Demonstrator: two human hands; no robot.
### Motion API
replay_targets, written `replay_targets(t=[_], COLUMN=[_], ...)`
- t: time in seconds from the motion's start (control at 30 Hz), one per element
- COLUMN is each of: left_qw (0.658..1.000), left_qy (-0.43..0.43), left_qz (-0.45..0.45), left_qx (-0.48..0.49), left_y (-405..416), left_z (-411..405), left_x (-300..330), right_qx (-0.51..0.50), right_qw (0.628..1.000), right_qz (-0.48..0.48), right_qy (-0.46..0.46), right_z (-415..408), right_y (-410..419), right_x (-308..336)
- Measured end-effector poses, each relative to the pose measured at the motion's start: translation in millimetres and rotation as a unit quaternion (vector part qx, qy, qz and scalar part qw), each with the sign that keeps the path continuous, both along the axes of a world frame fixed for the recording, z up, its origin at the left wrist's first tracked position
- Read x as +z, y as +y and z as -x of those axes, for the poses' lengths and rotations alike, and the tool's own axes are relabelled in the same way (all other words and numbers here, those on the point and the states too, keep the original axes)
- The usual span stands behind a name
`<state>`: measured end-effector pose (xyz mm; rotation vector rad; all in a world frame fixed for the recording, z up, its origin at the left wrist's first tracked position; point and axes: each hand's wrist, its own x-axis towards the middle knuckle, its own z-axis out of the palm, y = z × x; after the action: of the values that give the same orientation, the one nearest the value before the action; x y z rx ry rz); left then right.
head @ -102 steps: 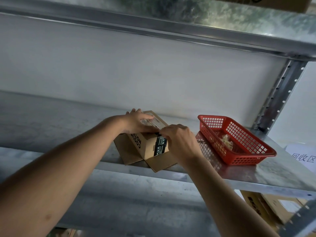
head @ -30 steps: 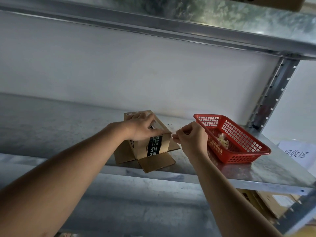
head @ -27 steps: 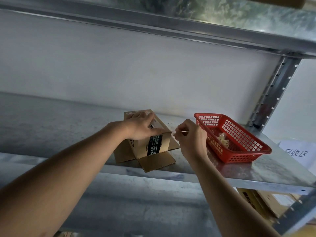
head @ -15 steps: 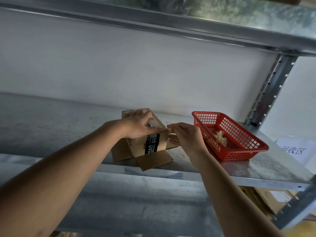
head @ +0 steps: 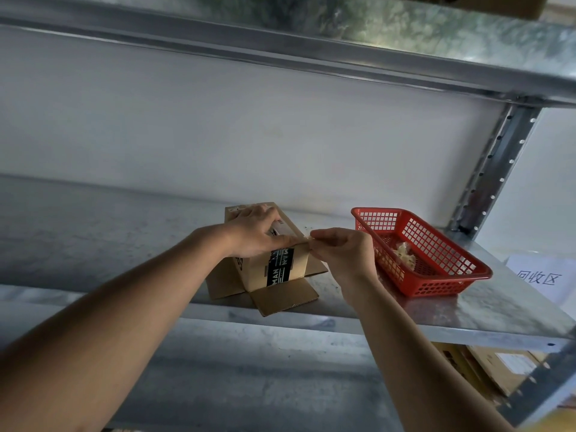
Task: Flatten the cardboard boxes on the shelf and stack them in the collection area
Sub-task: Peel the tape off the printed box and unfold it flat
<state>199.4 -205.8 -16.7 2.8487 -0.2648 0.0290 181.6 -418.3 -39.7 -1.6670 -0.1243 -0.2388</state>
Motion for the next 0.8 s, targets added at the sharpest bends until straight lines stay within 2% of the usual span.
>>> replay_targets(t=[0.13,0.2,0.37,0.6,0.8], left_qw=[1.0,1.0,1.0,1.0,0.999], left_qy=[0.0,-0.001,-0.014,-0.01,0.0], left_qz=[0.006,0.007,-0.007,-0.015,-0.021], left_qx=[-0.004,-0.007,-0.002,-0.01,-0.027], left_y=[2.6,3.7,-4.1,-47.6,-84.9], left_z=[-1.4,-2.8,-9.2,-15.5,-24.1], left_x=[-1.2,-2.5,-5.4,1.8,1.4], right_qx=[-0.064,-0.109,-0.111,-0.134,-0.188], right_qw=[0.997,0.994,0.984,0.963,0.933], right_qz=[-0.035,0.002,0.111,0.195,0.279], right_qy=[0.01,-0.014,-0.087,-0.127,-0.131], right_z=[1.9,1.3,6.3,-1.7,-16.3], right_y=[0.7,-4.6,-9.4,-25.6,-79.4], right_x=[-3.3,-2.6,8.8,16.4,23.8])
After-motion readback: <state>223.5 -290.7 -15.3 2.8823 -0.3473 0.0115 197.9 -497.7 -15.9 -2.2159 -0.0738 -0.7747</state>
